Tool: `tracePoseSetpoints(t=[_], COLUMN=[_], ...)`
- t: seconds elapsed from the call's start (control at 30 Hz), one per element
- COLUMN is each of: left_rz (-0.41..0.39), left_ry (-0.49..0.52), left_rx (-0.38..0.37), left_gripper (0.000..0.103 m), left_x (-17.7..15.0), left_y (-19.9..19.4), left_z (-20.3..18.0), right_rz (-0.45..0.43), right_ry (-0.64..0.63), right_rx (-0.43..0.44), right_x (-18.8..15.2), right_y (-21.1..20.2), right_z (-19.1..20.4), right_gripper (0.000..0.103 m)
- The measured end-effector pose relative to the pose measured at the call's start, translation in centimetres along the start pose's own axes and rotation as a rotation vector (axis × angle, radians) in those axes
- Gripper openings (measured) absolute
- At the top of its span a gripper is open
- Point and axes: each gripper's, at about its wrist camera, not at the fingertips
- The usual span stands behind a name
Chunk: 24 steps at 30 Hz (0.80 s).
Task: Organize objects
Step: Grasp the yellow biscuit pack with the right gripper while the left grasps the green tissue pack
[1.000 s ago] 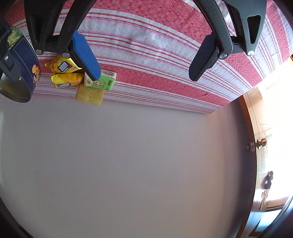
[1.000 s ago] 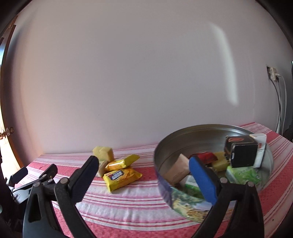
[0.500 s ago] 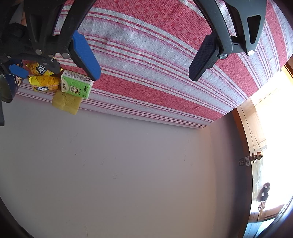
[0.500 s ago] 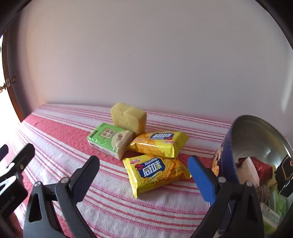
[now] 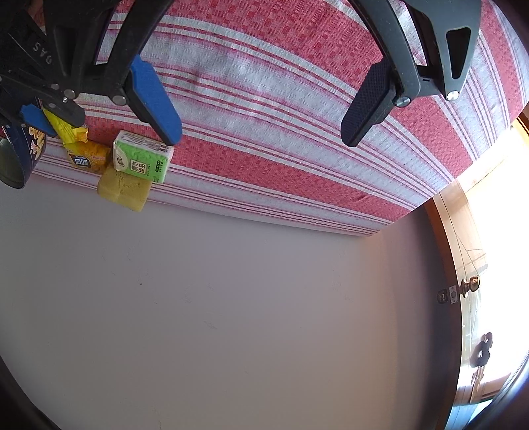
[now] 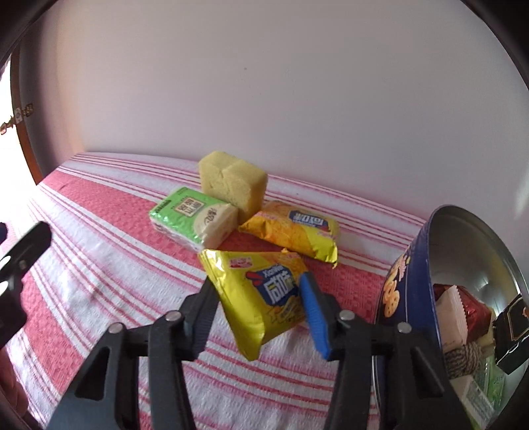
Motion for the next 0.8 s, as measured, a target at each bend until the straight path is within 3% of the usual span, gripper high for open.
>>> tracePoseSetpoints(t=[0.1, 0.23, 0.43, 0.63, 0.8], left_rz=[0.005, 0.017, 0.032, 0.086, 0.140], left_ry=[-0.011, -0.015, 0.020, 0.035, 0.096], left_rx=[-0.003, -0.022, -0.138, -0.248, -0.279], left_gripper=[0.099, 0.099, 0.099, 0.099, 0.099], left_x=[0.1, 0.1, 0.1, 0.4, 1.8], left_y=[0.0, 0.3, 0.5, 2.0, 4.9], left_z=[0.1, 0.2, -1.1, -3.4, -7.2], right_rz=[-0.051, -0.090, -0.168, -0.218, -0.315], right_ry=[0.037, 0.085, 0.160, 0.209, 0.278], right_rx=[0.084, 0.132, 0.204, 0.226, 0.205], right_x=[-0.7, -1.0, -1.4, -1.5, -1.5], right_y=[-2.1, -3.6, -6.0, -6.5, -9.6], right_z=[-0.5, -1.5, -3.5, -4.5, -6.5], right_gripper=[0.036, 0.030, 0.020, 0.019, 0.019])
Point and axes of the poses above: each gripper's, at about its wrist camera, not at the fingertips, and y roughly the way its jaws point, z to its left, x to its top, and after that the axes turned 3 degrees about y, right-handed
